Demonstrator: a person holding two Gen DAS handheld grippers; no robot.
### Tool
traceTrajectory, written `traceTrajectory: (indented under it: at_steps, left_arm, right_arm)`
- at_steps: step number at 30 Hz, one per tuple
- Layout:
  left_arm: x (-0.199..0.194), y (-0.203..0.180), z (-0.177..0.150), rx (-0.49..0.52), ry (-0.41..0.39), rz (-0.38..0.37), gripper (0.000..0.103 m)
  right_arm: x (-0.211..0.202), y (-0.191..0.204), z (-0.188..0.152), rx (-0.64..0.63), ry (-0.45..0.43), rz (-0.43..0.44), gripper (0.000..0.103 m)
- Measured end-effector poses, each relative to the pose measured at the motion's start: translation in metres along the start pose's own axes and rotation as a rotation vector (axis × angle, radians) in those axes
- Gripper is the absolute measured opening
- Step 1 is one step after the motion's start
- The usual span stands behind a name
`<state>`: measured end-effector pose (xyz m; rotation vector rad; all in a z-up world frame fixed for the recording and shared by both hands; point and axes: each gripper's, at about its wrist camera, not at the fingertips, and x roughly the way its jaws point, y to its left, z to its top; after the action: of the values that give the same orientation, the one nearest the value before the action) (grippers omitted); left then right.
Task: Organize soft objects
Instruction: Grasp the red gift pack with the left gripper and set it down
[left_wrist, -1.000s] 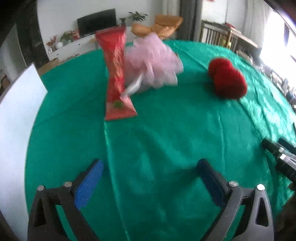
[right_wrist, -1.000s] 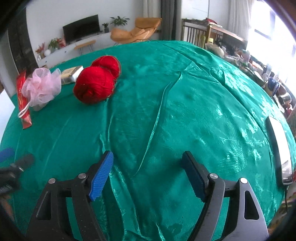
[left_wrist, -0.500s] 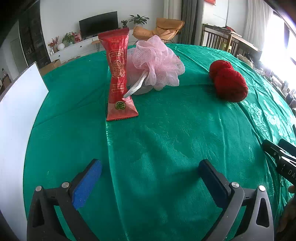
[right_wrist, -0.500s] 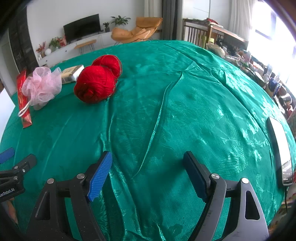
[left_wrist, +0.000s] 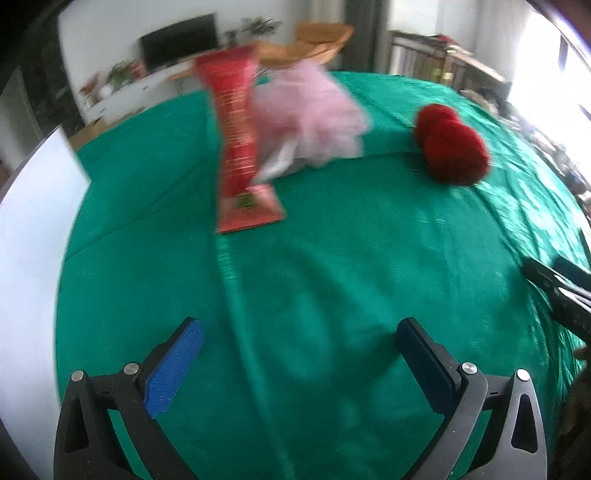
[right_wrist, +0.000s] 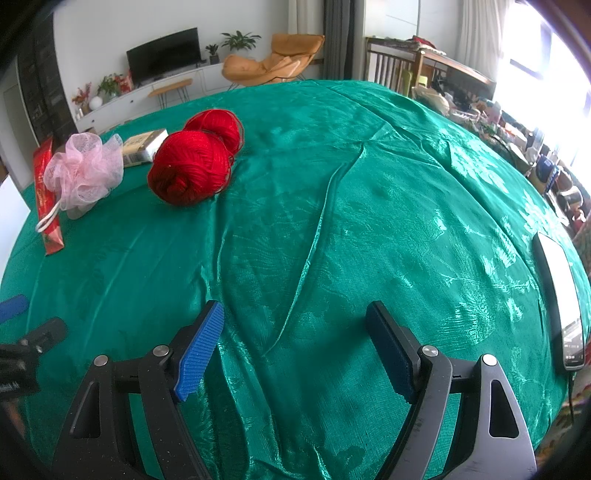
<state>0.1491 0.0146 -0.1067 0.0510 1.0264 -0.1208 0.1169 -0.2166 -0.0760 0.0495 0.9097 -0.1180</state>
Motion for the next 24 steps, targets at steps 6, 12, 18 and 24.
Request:
traceTrajectory:
  at_steps: [6, 12, 18, 24]
  left_arm:
    - [0.009, 0.029, 0.042, -0.079, -0.056, 0.025, 0.1]
    - [0.034, 0.043, 0.078, -0.125, -0.08, 0.006, 0.091]
    - [0.031, 0.027, 0.079, -0.005, -0.033, 0.035, 0.024]
    - [-0.029, 0.022, 0.037, -0.075, 0.135, -0.082, 0.025]
  right_arm:
    - [-0.001, 0.001, 0.0, -0.001, 0.001, 0.002, 0.083]
    - [0.0, 0.002, 0.0, -0.002, 0.002, 0.004, 0.084]
    - [0.0, 0.002, 0.0, -0.001, 0.002, 0.004, 0.084]
    - [0.0, 0.002, 0.0, -0.001, 0.002, 0.005, 0.084]
